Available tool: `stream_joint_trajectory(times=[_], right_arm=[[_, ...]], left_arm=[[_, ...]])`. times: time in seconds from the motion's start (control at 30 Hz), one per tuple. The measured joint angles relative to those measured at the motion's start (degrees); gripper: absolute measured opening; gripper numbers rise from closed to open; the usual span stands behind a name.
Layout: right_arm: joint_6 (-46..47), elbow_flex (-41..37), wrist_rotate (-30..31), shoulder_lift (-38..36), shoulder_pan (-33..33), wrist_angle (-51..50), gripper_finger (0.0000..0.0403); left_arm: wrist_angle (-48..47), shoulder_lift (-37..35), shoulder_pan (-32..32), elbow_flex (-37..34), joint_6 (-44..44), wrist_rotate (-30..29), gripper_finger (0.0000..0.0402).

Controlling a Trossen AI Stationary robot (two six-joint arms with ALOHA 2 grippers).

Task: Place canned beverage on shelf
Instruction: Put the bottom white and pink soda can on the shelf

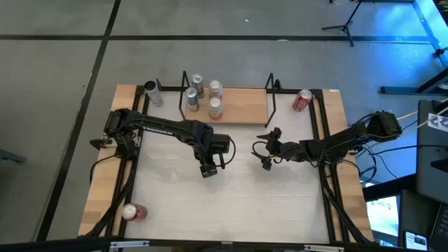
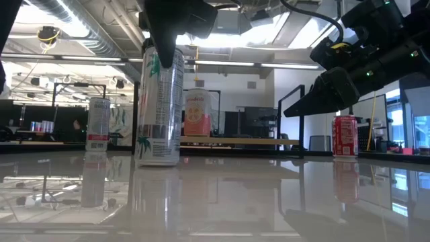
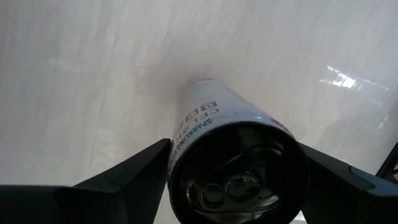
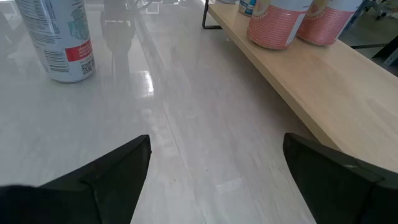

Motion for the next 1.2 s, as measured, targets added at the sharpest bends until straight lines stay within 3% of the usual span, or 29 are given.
stream_joint_trajectory(times=[0.17,0.33,0.43,0.53,0.7,0.87,1.03,1.2], right_arm=[[0.0,0.0,0.0,0.0,0.0,0.0,0.0367],[0.0,0.0,-0.3,0.0,0.0,0.0,0.0367],[0.0,0.0,-4.4,0.0,0.1,0.9,0.0367],[0.1,0.0,-7.3,0.2,0.9,4.4,0.0367],[0.0,1.1,-6.6,3.9,3.8,7.9,0.0367],[-0.2,4.9,-5.9,9.5,4.2,7.6,0.0367],[-1.2,7.6,-6.3,14.2,4.2,6.9,0.0367],[-1.3,9.1,-5.3,15.9,4.2,6.5,0.0367]], left_arm=[[-0.5,-1.5,-0.5,0.0,2.9,-1.3,0.0293],[-3.0,-5.9,-1.5,0.0,3.1,-8.2,0.0293],[-5.2,-9.4,-3.2,-0.9,3.0,-14.2,0.0293],[-4.9,-13.3,-5.8,-4.6,1.4,-17.6,0.0293],[-0.4,-19.3,-8.8,-14.5,-2.2,-24.5,0.0293],[7.0,-22.6,-10.8,-23.7,-7.7,-25.0,0.0293],[13.0,-23.7,-11.0,-28.8,-19.8,-26.3,0.0293],[17.9,-23.4,-9.8,-31.0,-30.5,-33.0,0.0293]])
